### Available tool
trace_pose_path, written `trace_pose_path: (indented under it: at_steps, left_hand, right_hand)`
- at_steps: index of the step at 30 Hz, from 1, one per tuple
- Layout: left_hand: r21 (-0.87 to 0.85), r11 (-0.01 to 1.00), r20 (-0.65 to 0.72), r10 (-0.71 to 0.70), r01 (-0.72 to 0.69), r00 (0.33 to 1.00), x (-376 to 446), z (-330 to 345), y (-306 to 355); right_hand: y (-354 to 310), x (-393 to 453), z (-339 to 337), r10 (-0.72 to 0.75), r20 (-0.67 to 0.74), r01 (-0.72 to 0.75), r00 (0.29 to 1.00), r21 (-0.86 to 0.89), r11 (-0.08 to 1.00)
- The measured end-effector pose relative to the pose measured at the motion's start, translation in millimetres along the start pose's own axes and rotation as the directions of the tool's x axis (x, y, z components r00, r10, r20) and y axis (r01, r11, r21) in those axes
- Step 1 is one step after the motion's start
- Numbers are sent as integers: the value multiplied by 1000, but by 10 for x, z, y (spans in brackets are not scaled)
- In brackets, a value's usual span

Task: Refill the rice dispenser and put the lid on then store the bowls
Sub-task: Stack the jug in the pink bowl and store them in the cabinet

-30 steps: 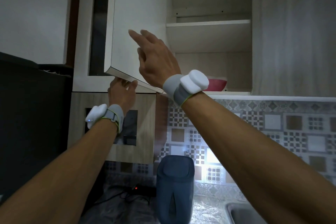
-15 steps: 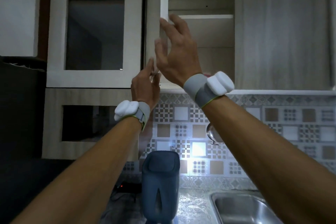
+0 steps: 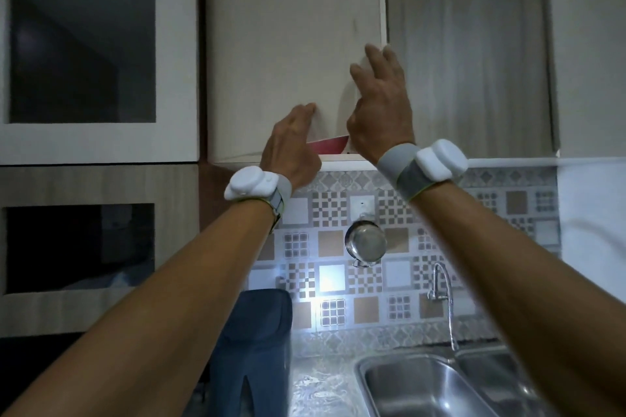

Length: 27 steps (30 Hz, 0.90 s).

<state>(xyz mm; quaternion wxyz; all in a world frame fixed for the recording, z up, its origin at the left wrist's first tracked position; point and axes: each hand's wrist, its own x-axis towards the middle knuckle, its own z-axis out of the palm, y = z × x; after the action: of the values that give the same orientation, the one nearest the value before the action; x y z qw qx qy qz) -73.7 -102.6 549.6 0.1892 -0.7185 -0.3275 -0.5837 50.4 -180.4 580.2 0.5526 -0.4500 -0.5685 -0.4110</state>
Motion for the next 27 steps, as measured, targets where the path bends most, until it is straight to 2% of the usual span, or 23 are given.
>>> trace_pose_path:
  at_steps: [6,9,13,16,19,27]
  left_hand:
    - [58,998,122,-26,19,992,275,577,-169]
    - [126,992,169,-29,8,985,416,868,-329]
    - [211,976,112,25,-49,993,608,1258,-522]
    - [268,961,63,59,-74,996,718,1532,-658]
    - [344,936,70,51,-72,996,808,1827,-805]
    - [469,882,10,51,-50,999,894,2334,-1052]
  right_hand:
    - [727,-19,466,28,77,-12,997,-195,981]
    - [1047,-15,776,-3,120,44,993,-334,942]
    - [1422,8,1237,-35,204,100,978,-315,944]
    - [1694,-3,1559,-52,162,100,985,-304,948]
    - [1915,-10,1873,-65,115,95,991,-279,956]
    - [2277,-16,2445,-13,97,34,995,-212,977]
